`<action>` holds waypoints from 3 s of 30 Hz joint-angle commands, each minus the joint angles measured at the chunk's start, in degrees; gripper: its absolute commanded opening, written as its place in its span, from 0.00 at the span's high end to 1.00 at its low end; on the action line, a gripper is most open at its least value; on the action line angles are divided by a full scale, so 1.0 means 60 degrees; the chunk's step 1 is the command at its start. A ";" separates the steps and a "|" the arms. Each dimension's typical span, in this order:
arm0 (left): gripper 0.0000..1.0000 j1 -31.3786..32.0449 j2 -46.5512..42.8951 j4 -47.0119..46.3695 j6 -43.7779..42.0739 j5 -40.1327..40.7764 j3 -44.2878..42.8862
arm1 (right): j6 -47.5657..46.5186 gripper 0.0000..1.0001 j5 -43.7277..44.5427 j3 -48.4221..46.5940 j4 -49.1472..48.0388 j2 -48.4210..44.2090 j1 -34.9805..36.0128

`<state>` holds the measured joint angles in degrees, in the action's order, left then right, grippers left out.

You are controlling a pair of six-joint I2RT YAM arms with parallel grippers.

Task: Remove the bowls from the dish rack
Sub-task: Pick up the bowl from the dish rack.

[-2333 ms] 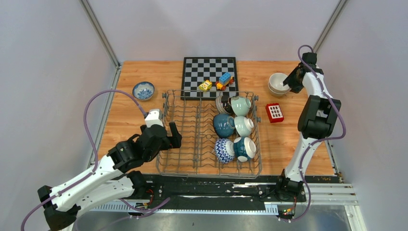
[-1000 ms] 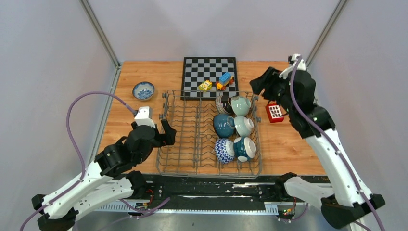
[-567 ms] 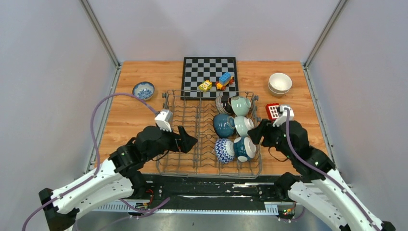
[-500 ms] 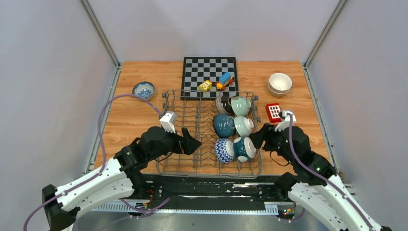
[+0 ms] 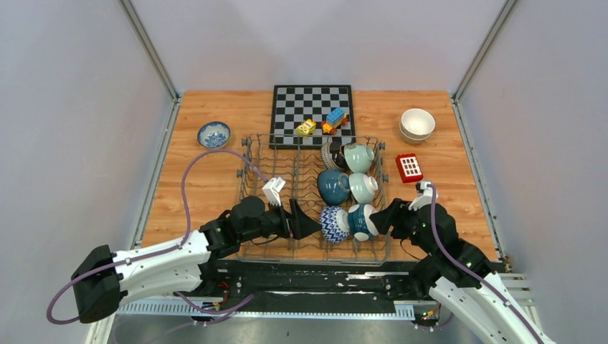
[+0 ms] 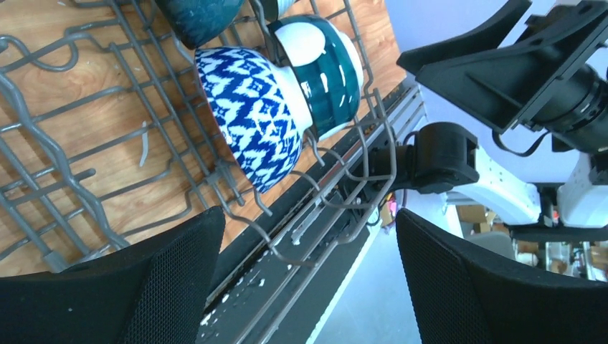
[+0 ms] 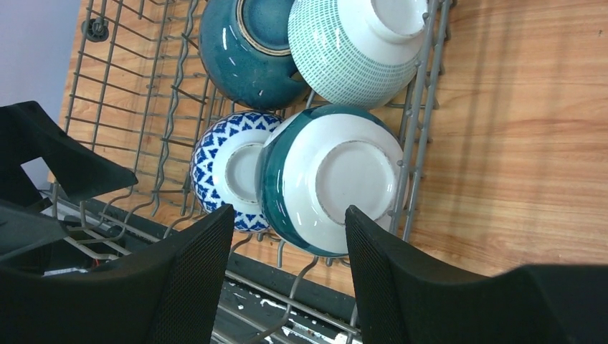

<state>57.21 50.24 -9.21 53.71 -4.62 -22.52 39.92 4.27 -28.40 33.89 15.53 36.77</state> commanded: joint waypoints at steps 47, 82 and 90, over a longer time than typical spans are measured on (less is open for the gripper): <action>0.38 0.0037 0.5355 -0.8045 0.2157 -0.1000 0.1242 | -0.0471 0.39 -0.1752 0.0032 -0.1047 0.0242 0.0138; 0.37 0.0042 0.4467 -0.5145 0.0928 -0.0262 0.0238 | -0.0556 0.39 -0.1534 0.0046 -0.0852 -0.0013 0.0128; 0.33 0.0041 0.3630 -0.3828 0.0525 0.0086 0.0224 | -0.0741 0.39 -0.1404 -0.0034 -0.0628 0.0026 0.0135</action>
<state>57.23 74.37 -37.15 59.68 -6.44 -20.25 37.04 -5.54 -28.38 28.16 16.16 36.77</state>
